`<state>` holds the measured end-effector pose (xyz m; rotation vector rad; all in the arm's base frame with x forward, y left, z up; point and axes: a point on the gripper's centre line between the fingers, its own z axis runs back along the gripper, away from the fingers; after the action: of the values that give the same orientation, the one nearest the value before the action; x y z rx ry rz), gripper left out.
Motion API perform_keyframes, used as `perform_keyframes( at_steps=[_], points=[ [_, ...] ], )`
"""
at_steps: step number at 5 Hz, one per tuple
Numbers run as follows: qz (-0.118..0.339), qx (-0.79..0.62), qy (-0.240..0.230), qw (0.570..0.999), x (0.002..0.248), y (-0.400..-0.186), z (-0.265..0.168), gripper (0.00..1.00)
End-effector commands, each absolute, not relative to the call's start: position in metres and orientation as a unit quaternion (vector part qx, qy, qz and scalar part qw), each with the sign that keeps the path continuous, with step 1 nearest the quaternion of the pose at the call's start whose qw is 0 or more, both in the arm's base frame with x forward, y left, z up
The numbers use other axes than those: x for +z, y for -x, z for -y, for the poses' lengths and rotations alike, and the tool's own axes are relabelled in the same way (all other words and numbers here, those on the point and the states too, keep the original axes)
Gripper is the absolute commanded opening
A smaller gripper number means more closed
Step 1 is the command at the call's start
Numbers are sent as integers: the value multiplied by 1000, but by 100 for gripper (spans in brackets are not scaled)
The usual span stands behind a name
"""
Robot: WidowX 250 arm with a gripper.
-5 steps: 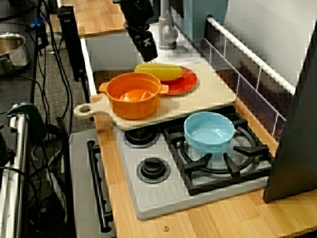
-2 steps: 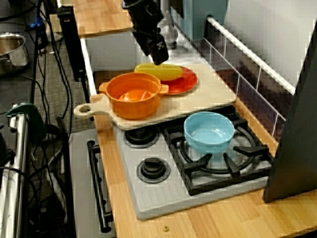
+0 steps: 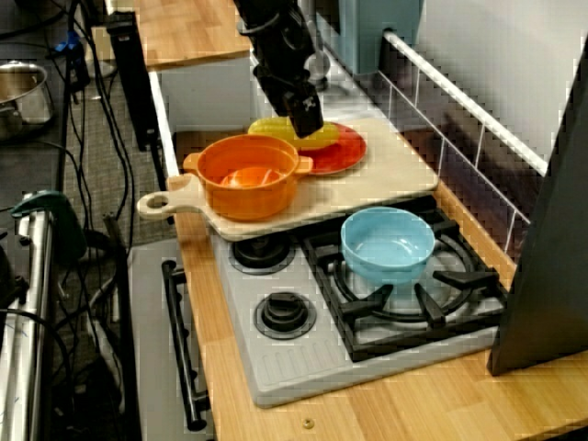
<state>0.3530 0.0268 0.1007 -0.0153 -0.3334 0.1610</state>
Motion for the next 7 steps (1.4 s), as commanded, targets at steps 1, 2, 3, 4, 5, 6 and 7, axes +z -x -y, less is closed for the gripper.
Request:
perform_keyframes(
  at_steps=[1, 2, 3, 4, 5, 6, 7],
  points=[
    [179, 71, -4, 981, 105, -353, -30, 100],
    [174, 66, -7, 983, 103, -351, -32, 100],
    [171, 63, -8, 983, 102, -352, -34, 100],
    [168, 63, -8, 984, 101, -351, -36, 100],
    [165, 62, -7, 984, 100, -350, -36, 52],
    [169, 61, -2, 984, 103, -349, -37, 0],
    [171, 59, 0, 983, 106, -348, -38, 0]
  ],
)
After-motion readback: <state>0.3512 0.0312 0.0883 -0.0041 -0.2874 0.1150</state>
